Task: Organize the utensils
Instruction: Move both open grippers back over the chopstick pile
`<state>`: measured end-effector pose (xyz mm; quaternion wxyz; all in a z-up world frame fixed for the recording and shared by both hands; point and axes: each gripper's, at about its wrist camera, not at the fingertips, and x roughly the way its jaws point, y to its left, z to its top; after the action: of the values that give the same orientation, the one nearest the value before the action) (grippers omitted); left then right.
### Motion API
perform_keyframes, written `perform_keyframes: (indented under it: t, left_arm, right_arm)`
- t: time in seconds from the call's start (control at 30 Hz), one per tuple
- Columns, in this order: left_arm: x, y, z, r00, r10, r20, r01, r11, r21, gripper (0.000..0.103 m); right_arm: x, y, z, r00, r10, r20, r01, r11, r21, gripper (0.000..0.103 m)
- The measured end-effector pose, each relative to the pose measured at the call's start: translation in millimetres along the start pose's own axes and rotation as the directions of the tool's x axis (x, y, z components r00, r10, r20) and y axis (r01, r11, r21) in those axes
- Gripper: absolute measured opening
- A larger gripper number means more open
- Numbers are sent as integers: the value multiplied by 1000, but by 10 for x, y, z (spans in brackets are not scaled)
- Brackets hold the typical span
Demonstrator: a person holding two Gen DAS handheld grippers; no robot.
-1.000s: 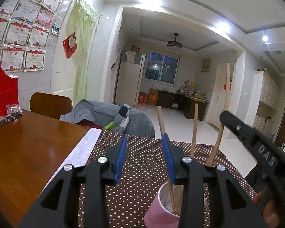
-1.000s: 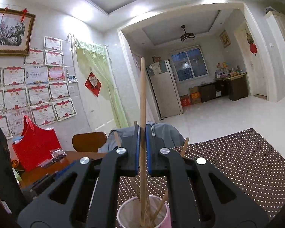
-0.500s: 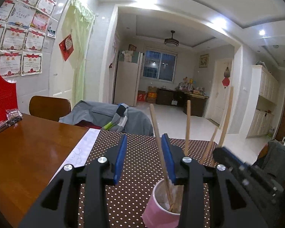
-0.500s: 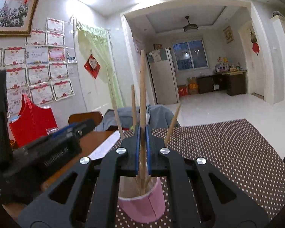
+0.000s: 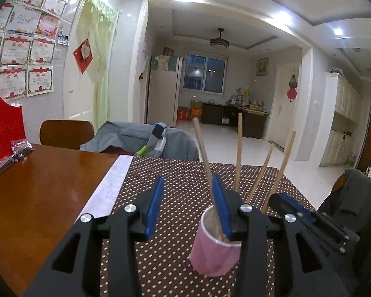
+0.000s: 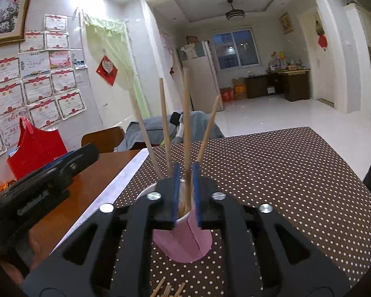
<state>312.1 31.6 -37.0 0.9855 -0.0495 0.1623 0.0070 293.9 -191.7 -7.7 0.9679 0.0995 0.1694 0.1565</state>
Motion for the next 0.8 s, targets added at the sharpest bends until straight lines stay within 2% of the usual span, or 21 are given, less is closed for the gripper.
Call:
perform_keyframes:
  t: [0.1, 0.2, 0.27, 0.3, 0.37, 0.47, 0.53, 0.67, 0.8]
  left_arm:
    - [-103, 47, -19, 1000, 12, -8, -12, 1000, 5, 41]
    - [-225, 91, -62, 999, 10, -32, -10, 1000, 3, 41]
    - [-282, 123, -103, 998, 11, -57, -11, 1000, 7, 46]
    - [-311, 137, -133, 997, 11, -79, -10, 1000, 12, 52]
    - [-339, 160, -194, 993, 10, -118, -7, 1000, 24, 53]
    - [-359, 184, -330, 975, 11, -221, 4, 998, 66, 53]
    - [-365, 188, -446, 958, 24, -286, 3, 996, 95, 53]
    - [-447, 213, -649, 936, 56, -348, -8, 991, 136, 53]
    - [-456, 184, -870, 890, 38, -455, 41, 986, 162, 53]
  right_arm:
    - [-104, 3, 9, 1000, -15, 6, 15, 1000, 2, 32]
    - [-225, 8, -1, 1000, -20, 2, 20, 1000, 6, 32]
    - [-317, 27, -20, 1000, -23, -4, 23, 1000, -3, 32]
    - [-359, 28, -34, 1000, -24, -11, 24, 1000, -7, 32]
    - [-442, 59, -70, 999, -18, -39, 18, 1000, -12, 32]
    - [-521, 77, -133, 996, -17, -85, 15, 1000, -26, 33]
    - [-562, 99, -201, 991, -23, -133, 18, 999, -36, 45]
    - [-632, 140, -428, 973, -26, -230, 13, 998, -58, 45]
    - [-651, 130, -639, 946, -23, -323, 7, 999, -48, 45]
